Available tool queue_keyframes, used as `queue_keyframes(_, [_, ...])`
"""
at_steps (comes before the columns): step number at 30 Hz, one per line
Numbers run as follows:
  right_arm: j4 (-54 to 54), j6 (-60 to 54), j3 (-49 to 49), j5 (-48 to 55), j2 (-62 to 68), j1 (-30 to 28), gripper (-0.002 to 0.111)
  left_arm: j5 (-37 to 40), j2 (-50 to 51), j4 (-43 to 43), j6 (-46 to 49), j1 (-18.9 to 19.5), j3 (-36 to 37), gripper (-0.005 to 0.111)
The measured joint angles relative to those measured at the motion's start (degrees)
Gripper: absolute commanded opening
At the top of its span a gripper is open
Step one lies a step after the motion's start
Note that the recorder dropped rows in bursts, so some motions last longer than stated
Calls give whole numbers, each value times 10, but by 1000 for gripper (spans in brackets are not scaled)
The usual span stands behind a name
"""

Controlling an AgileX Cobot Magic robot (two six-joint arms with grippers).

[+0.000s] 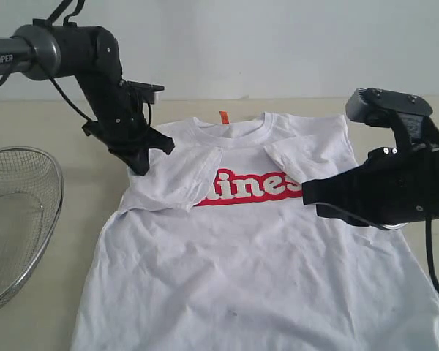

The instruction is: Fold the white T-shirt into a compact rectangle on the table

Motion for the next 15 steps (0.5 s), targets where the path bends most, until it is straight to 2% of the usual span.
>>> queue_keyframes(15, [0, 0, 0, -1, 0, 0, 0, -7, 9, 56, 1, 8, -7, 5])
